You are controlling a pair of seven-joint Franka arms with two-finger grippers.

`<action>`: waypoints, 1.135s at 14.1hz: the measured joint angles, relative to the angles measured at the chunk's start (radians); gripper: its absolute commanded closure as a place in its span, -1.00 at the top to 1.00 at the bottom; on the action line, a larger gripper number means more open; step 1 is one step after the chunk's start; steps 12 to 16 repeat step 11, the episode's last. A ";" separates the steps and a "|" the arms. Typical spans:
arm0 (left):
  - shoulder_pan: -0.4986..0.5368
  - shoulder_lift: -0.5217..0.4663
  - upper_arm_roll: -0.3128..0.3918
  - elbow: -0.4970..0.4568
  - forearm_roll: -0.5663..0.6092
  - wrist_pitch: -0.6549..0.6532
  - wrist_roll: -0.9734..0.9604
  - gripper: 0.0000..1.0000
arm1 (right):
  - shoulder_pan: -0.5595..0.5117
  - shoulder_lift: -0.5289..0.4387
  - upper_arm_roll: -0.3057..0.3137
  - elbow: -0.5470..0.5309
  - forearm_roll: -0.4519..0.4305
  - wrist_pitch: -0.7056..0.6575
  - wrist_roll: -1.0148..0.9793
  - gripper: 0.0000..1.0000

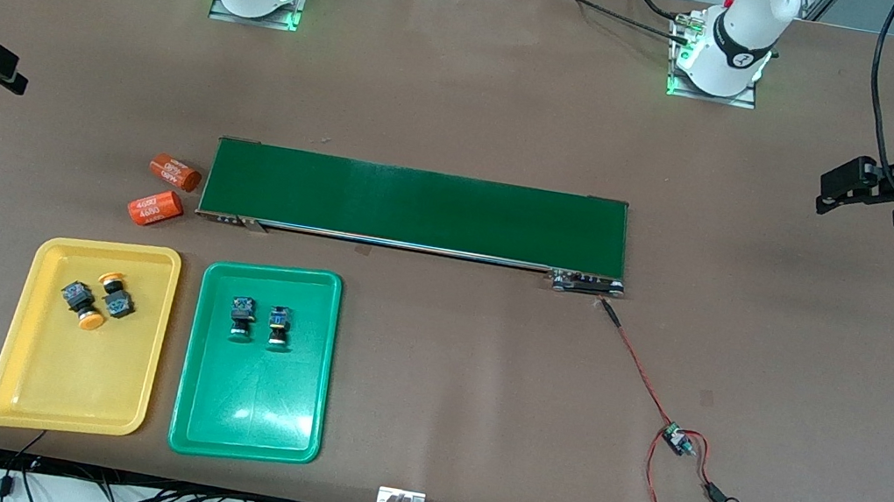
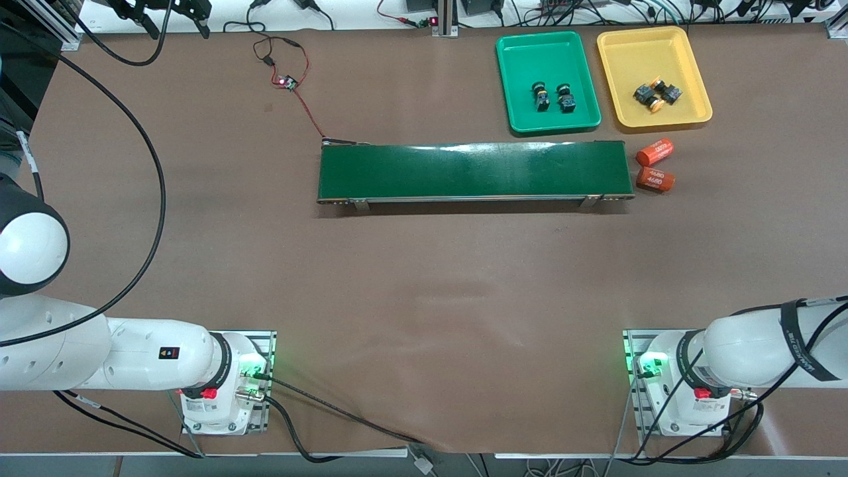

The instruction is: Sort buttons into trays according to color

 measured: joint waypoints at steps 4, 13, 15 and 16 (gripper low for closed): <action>0.000 0.000 0.000 0.000 0.000 0.000 0.000 1.00 | 0.003 -0.002 0.000 0.000 -0.013 0.000 -0.003 1.00; 0.000 0.000 0.000 0.000 0.000 0.000 0.000 1.00 | 0.003 -0.010 0.000 0.000 -0.013 0.000 -0.003 1.00; 0.000 0.000 0.000 0.000 0.000 0.000 0.000 1.00 | 0.003 -0.010 0.000 0.000 -0.013 0.000 -0.003 1.00; 0.000 0.000 0.000 0.000 0.000 0.000 0.000 1.00 | 0.003 -0.010 0.000 0.000 -0.013 0.000 -0.003 1.00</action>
